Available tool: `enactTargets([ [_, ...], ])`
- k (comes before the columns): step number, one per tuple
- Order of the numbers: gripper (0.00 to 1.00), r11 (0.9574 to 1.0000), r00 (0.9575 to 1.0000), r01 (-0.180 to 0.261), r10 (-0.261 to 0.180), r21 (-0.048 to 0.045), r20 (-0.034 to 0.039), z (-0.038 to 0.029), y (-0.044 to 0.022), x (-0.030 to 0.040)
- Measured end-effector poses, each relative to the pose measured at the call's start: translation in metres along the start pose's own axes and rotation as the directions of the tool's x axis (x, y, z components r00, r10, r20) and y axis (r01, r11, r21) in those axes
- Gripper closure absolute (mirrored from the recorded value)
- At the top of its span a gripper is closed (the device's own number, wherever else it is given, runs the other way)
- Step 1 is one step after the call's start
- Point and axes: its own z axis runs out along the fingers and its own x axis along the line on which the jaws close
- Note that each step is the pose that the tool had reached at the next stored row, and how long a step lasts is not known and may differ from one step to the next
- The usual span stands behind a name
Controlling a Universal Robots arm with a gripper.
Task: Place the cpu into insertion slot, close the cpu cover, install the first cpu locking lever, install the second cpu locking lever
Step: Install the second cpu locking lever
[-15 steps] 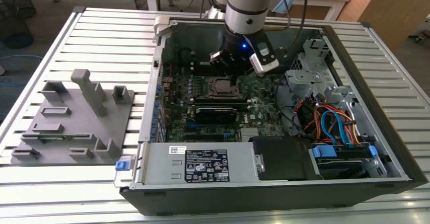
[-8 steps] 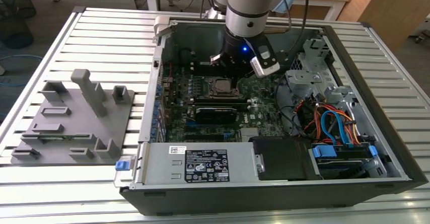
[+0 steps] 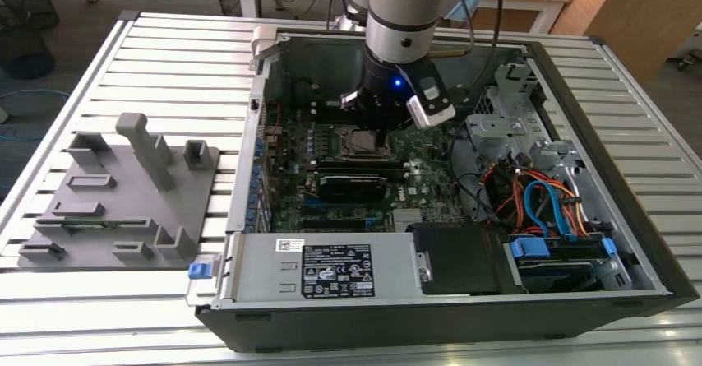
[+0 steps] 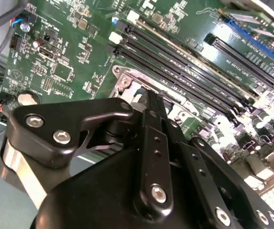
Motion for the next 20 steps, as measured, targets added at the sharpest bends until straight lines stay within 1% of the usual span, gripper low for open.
enactTargets([
  [3,0.9,1.0,1.0,0.0,0.0,-0.0047,0.0002,-0.0001,-0.0021,0.0018],
  [7,0.9,1.0,1.0,0.0,0.0,-0.0061,0.0002,-0.0005,-0.009,0.0061],
  [10,0.9,1.0,1.0,0.0,0.0,-0.0072,0.0001,-0.0008,-0.0123,0.0142],
  [12,0.9,0.9999,1.0,0.0,0.0,-0.0105,0.0002,-0.001,-0.0141,0.0193],
  [14,0.9,0.9998,1.0,0.0,0.0,-0.0191,0.0002,-0.001,-0.0159,0.0216],
  [16,0.9,0.9994,1.0,-0.001,0.001,-0.0338,0.0003,-0.0003,-0.0173,0.023],
  [20,0.9,0.9985,1.0,-0.001,0.001,-0.0554,0.0004,0.0022,-0.0219,0.024],
])
